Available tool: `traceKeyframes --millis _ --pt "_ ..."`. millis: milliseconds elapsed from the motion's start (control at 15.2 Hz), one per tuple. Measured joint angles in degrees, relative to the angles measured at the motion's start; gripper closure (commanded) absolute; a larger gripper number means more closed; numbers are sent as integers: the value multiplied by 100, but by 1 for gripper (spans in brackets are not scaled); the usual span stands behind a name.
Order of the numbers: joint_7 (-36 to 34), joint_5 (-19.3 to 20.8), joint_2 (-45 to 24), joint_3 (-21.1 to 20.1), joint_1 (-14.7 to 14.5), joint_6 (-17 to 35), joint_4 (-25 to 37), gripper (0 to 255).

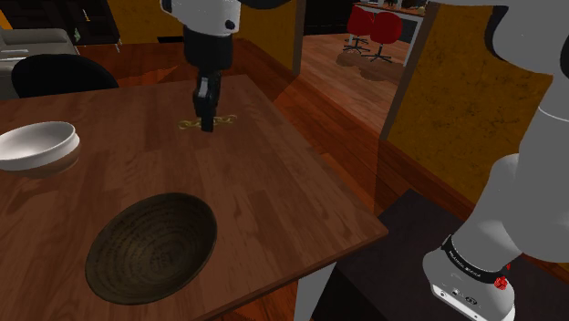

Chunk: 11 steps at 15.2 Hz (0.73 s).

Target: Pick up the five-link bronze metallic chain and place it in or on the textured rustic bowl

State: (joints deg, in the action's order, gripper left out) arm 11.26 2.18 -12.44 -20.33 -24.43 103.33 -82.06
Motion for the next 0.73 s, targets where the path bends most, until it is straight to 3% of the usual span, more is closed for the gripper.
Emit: traceKeyframes --millis 726 --pt "-1510 588 -605 -427 -1131 -240 785 255"
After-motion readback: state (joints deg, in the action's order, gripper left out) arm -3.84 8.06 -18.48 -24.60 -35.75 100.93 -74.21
